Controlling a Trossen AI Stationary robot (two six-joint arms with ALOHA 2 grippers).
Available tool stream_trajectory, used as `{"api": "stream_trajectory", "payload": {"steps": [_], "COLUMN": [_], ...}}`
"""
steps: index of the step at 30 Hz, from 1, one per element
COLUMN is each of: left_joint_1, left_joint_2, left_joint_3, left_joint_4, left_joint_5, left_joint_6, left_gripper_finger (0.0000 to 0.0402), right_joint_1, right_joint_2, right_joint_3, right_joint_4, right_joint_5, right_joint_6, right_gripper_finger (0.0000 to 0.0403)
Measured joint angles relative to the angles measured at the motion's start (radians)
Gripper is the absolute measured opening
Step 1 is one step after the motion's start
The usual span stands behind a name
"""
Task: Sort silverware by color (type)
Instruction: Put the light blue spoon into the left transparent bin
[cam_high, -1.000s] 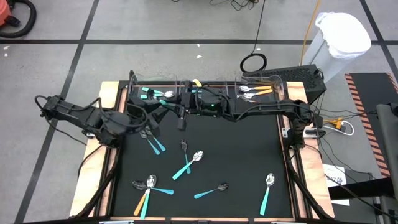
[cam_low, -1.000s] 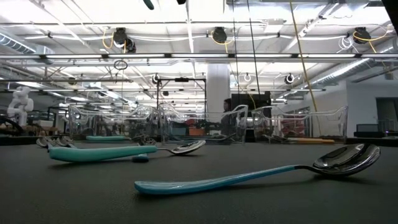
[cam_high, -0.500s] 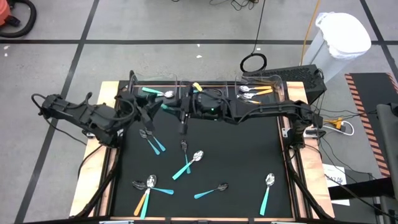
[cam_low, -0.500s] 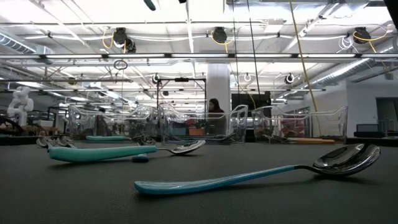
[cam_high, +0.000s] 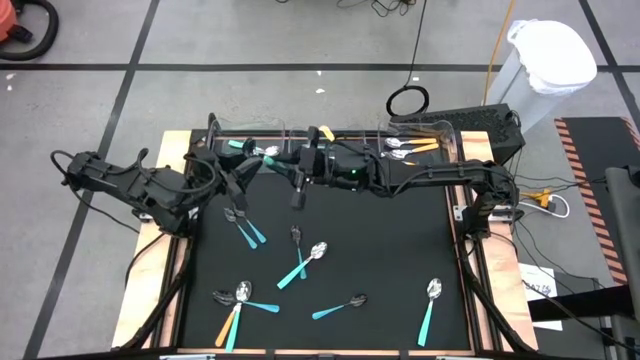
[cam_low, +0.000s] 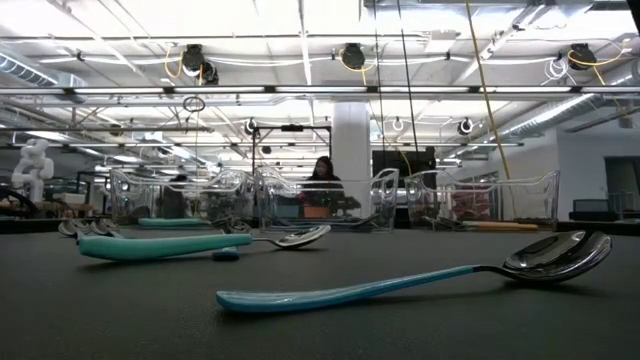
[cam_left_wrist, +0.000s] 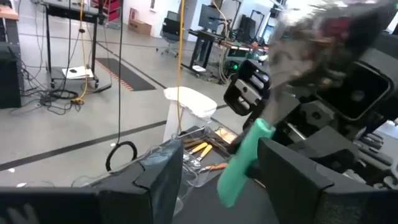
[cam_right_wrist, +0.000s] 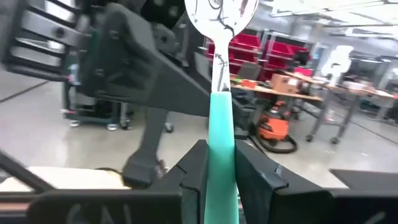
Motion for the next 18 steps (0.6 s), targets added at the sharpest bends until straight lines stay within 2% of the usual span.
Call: {"api": "stream_trajectory", "payload": {"steps": [5,10,15,18], "left_joint_1": [0.015,0.029,0.047,0.047], "left_joint_2": [0.002,0.002,0.004,0.006], "left_joint_3": [0.0,0.0,0.0,0.0], "left_joint_4": [0.002,0.007,0.035,0.044], "left_joint_5": [-0.002,0.013,0.125,0.138], "left_joint_6": [0.001,0.026,0.074,0.073], "left_gripper_finger": [0.0208,0.0208,0.0208,0.0208], "right_joint_1": [0.0,0.008,0.008,0.005], "right_joint_2": [0.004,0.008,0.008,0.007], "right_joint_3": [0.0,0.0,0.0,0.0], "right_joint_4": [-0.005,-0.01,-0.004,-0.004], "right_joint_5": [-0.088,-0.107,-0.109,-0.107], "right_joint_6": [0.012,0.013,0.015,0.033], "right_gripper_finger": [0.0057,0.0057,0.0057,0.0057]}}
